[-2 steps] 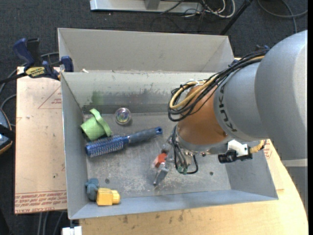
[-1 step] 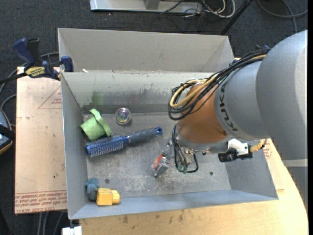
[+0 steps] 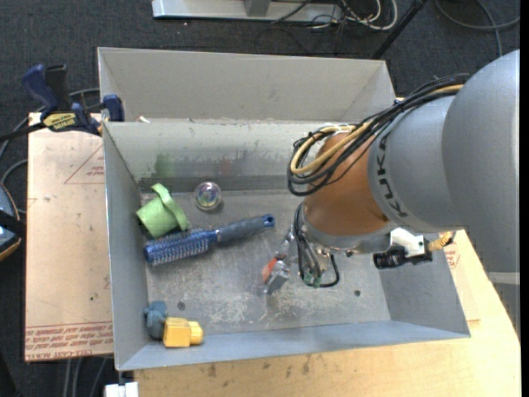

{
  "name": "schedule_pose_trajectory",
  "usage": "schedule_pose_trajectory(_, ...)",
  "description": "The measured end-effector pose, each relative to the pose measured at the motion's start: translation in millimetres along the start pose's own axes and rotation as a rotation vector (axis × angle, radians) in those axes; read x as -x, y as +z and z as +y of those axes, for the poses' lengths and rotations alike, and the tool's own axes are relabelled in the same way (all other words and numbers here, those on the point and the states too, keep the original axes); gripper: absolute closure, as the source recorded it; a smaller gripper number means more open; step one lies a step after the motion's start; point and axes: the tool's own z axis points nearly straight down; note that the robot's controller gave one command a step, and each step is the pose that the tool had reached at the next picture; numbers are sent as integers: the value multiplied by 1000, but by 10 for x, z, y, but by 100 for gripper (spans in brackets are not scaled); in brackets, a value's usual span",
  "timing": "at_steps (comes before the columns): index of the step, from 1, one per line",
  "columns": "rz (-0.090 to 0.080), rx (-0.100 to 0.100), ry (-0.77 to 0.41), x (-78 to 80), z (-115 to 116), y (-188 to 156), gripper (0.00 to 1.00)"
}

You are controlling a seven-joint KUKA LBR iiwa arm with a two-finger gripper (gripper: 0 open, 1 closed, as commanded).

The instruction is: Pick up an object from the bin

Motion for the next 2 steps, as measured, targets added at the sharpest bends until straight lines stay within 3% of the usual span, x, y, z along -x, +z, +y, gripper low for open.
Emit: schedule_pose_trajectory(2, 0, 0, -3, 8, 15, -373, 100)
